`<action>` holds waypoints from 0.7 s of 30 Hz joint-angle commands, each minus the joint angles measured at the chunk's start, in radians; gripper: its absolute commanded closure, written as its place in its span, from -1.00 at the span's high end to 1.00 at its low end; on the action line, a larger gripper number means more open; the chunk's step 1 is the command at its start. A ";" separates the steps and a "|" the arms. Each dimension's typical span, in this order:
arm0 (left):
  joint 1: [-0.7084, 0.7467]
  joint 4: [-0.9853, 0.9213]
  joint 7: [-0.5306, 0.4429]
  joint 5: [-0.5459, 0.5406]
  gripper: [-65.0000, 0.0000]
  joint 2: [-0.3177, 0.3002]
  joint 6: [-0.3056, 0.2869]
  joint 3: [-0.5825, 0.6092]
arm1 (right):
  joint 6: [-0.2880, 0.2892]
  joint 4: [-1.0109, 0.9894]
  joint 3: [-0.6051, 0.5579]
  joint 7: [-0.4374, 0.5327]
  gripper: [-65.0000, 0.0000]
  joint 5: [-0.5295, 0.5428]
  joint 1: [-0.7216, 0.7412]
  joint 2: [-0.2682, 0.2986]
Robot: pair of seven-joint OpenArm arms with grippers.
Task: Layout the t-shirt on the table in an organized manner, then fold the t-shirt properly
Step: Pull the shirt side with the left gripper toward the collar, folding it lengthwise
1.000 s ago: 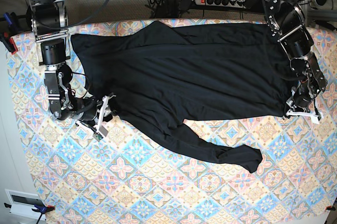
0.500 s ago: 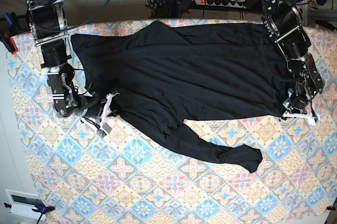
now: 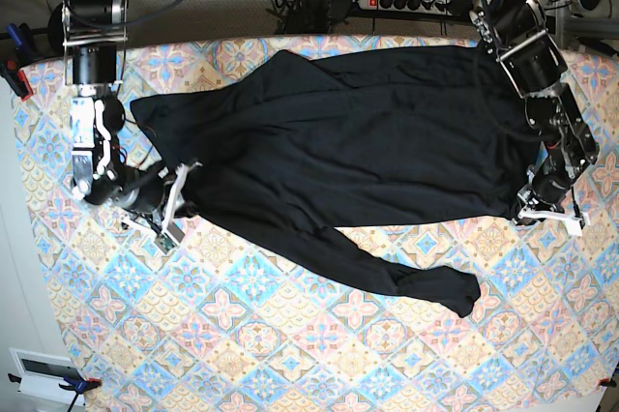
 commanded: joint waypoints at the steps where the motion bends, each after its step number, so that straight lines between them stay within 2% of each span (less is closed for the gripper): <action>1: -0.009 0.046 -0.012 -0.028 -1.00 -0.020 -0.008 -0.002 | 0.003 0.057 0.026 0.021 -1.00 0.021 0.028 0.016; 8: 0.134 0.211 -0.004 -0.132 -1.00 -0.022 -0.008 -0.011 | 0.003 0.186 0.114 -0.016 -1.00 0.021 -0.093 0.017; 16: 0.275 0.351 0.026 -0.244 -1.00 -0.022 -0.008 -0.148 | 0.003 0.266 0.134 -0.016 -1.00 0.021 -0.189 0.019; 21: 0.310 0.377 0.042 -0.263 -1.00 -0.022 -0.008 -0.195 | 0.003 0.286 0.171 -0.016 -1.00 0.021 -0.216 0.019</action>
